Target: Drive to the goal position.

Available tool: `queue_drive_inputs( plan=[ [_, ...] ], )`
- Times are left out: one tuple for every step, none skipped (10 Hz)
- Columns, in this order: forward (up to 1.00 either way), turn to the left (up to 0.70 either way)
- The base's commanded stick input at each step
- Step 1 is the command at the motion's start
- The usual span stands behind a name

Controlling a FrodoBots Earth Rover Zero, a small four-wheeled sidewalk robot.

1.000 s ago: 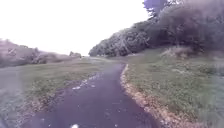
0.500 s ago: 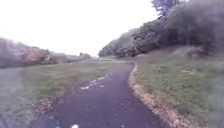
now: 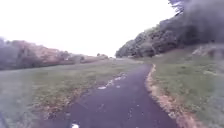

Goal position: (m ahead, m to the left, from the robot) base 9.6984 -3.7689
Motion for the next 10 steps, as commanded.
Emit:
queue_drive_inputs(
  plan=[
    [0.0, 0.05],
    [0.0, 0.0],
    [0.0, 0.0],
    [0.0, 0.0],
    [0.0, 0.0],
    [0.0, 0.0],
    [0.0, 0.0],
    [0.0, 0.0],
    [0.0, 0.0],
    [0.0, 0.0]
  ],
)
